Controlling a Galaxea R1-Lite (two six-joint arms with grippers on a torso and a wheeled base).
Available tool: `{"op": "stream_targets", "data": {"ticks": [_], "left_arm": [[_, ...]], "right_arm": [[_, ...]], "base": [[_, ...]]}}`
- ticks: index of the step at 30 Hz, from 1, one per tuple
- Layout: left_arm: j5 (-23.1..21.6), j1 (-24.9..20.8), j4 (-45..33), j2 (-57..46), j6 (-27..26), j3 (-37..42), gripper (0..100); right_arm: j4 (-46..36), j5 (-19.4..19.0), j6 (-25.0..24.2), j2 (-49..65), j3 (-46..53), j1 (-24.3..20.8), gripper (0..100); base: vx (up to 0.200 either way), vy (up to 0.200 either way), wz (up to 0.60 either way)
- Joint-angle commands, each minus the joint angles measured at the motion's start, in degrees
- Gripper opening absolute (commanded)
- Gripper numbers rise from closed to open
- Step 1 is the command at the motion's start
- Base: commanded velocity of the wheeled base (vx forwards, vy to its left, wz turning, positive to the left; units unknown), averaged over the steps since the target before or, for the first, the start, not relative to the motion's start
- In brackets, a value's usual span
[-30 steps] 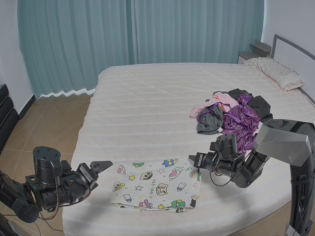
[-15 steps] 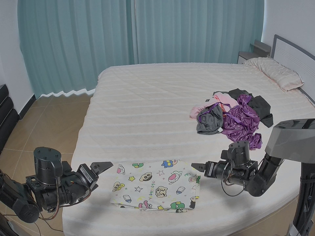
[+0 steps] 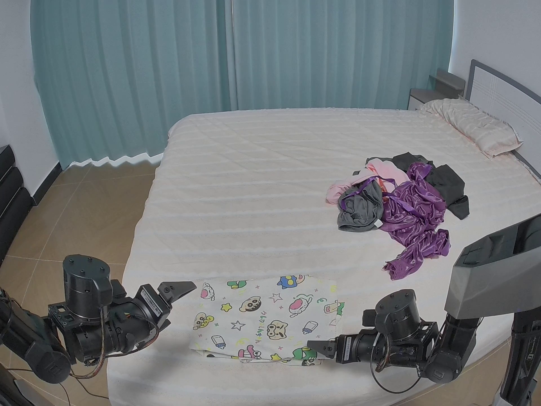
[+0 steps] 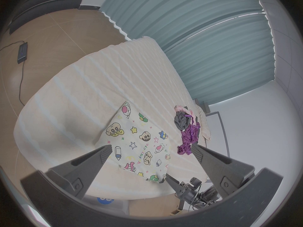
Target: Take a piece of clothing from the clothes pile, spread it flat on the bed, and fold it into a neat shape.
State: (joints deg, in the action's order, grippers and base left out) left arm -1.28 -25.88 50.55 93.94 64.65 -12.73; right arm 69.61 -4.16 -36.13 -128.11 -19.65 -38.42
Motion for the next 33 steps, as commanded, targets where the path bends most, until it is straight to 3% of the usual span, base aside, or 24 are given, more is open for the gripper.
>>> {"op": "stream_targets", "data": {"ticks": [1, 7, 8, 18, 33], "left_arm": [[0.0, 0.0, 0.9, 1.4, 0.0, 0.1, 100], [0.0, 0.0, 1.2, 1.4, 0.0, 0.2, 100], [0.0, 0.0, 1.2, 1.4, 0.0, 0.2, 100], [0.1, 0.0, 1.2, 1.3, 0.0, 0.2, 100], [0.2, 0.0, 1.2, 1.5, 0.0, 0.2, 100]], "right_arm": [[0.1, 0.0, 0.0, -2.3, 0.1, -1.2, 100], [0.4, -0.1, 0.0, -2.6, -0.5, -1.1, 100], [0.7, -0.1, 0.1, -2.8, -0.7, -1.0, 0], [0.8, 0.4, 0.0, -2.8, -0.7, -1.0, 0], [0.9, 0.6, 2.1, 1.3, 7.4, 2.0, 0]], "base": [[0.000, 0.000, 0.00], [0.000, 0.000, 0.00], [0.000, 0.000, 0.00], [0.000, 0.000, 0.00], [0.000, 0.000, 0.00]]}}
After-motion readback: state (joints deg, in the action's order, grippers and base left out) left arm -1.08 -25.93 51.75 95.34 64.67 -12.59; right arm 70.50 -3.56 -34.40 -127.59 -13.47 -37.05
